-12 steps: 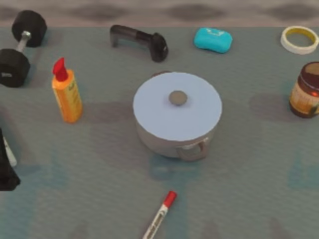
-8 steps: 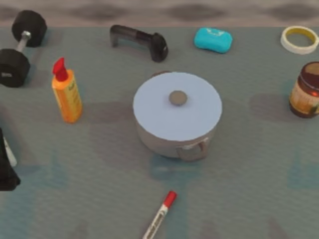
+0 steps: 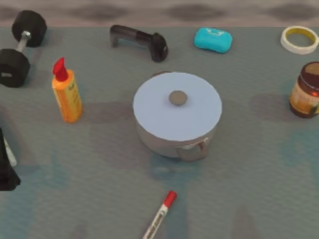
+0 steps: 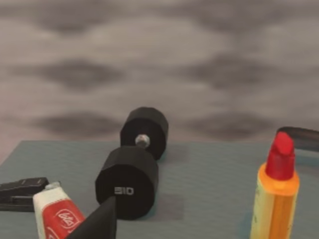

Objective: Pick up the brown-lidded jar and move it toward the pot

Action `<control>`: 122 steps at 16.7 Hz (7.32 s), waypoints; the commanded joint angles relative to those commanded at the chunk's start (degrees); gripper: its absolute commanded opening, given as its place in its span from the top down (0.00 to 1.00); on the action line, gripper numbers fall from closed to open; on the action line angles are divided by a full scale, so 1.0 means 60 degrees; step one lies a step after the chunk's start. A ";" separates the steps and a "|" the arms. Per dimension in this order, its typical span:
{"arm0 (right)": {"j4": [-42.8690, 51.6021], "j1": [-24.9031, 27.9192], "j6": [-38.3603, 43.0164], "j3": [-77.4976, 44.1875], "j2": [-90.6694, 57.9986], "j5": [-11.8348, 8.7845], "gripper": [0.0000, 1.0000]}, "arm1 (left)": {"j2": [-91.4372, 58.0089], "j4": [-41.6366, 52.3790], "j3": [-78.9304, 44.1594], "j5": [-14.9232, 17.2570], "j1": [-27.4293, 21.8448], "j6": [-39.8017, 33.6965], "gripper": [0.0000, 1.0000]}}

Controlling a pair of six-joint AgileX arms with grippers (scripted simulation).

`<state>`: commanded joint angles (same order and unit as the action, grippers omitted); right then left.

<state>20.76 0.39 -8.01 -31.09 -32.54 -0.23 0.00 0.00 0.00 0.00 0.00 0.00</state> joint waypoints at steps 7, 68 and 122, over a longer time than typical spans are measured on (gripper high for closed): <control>0.4282 0.0005 -0.1692 -0.7094 -0.7705 0.0039 0.00 | 0.0000 0.0000 0.0000 0.0000 0.0000 0.0000 0.00; 0.8597 0.0116 -0.3832 -1.2465 -1.4977 0.0060 1.00 | 0.0000 0.0000 0.0000 0.0000 0.0000 0.0000 0.00; 0.6865 0.2593 0.4089 -1.1755 -1.6182 0.0059 0.10 | 0.0000 0.0000 0.0000 0.0000 0.0000 0.0000 0.00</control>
<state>61.95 15.94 16.53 -101.62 -129.64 0.13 0.00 0.00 0.00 0.00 0.00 0.00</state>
